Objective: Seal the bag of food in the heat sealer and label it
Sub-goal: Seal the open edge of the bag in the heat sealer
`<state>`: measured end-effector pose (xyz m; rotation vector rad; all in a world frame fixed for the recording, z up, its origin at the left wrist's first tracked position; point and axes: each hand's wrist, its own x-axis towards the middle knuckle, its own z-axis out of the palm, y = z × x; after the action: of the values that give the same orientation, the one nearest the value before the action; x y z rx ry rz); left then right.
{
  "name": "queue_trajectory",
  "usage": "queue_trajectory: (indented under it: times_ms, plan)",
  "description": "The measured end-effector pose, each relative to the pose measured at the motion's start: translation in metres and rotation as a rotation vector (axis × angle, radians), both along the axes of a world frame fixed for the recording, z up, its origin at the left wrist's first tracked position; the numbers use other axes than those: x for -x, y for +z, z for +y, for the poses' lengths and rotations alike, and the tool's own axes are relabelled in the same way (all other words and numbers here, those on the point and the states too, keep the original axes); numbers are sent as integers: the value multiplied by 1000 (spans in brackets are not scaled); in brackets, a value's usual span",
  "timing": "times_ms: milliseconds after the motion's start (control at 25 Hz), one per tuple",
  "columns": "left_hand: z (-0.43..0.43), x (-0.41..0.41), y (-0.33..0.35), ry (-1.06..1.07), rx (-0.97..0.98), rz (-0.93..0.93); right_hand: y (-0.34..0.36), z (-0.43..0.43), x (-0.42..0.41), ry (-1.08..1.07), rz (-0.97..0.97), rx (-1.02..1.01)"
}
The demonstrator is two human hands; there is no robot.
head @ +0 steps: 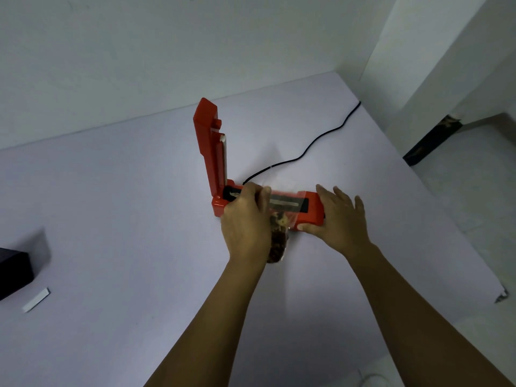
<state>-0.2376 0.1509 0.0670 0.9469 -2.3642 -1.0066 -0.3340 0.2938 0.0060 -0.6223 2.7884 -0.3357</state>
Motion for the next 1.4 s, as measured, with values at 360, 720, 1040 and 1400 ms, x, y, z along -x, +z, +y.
queue_trajectory:
  times_ms: [360, 720, 1040, 1400]
  plan:
    - [-42, -103, -37, 267, -409, 6, 8, -52, -133, -309, -408, 805]
    - [-76, -196, -86, 430, -452, -5, -41, -116, -205, -186, -677, 676]
    - [-103, -209, -104, 345, -341, -172, -51, -129, -200, -140, -572, 543]
    - [-109, -204, -109, 255, -258, -240, -45, -132, -201, -98, -441, 508]
